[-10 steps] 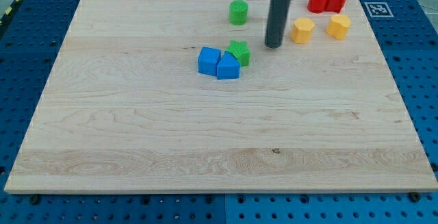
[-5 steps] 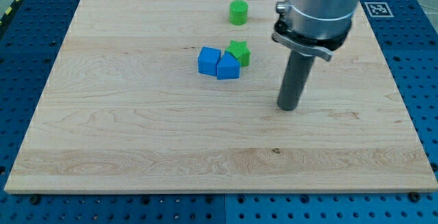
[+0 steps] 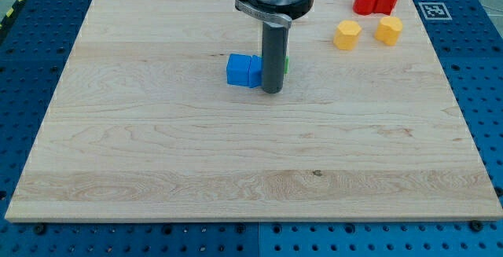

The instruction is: Adjust the blue blocks to the left of the green star

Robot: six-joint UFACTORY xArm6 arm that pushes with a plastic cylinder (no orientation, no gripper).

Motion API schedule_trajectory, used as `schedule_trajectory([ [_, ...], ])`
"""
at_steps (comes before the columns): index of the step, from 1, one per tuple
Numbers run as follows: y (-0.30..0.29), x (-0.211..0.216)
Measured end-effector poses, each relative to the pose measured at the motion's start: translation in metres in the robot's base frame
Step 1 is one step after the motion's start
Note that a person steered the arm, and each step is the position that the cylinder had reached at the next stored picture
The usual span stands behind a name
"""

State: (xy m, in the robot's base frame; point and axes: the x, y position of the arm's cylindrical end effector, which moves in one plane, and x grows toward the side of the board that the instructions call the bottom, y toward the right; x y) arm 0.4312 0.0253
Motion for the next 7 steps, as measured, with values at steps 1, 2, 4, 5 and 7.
schedule_trajectory([
  [1,0.000,0.001],
  [2,-0.004,0.009],
  [4,-0.022,-0.014],
  [5,-0.022,0.013],
  [7,-0.049,-0.005],
])
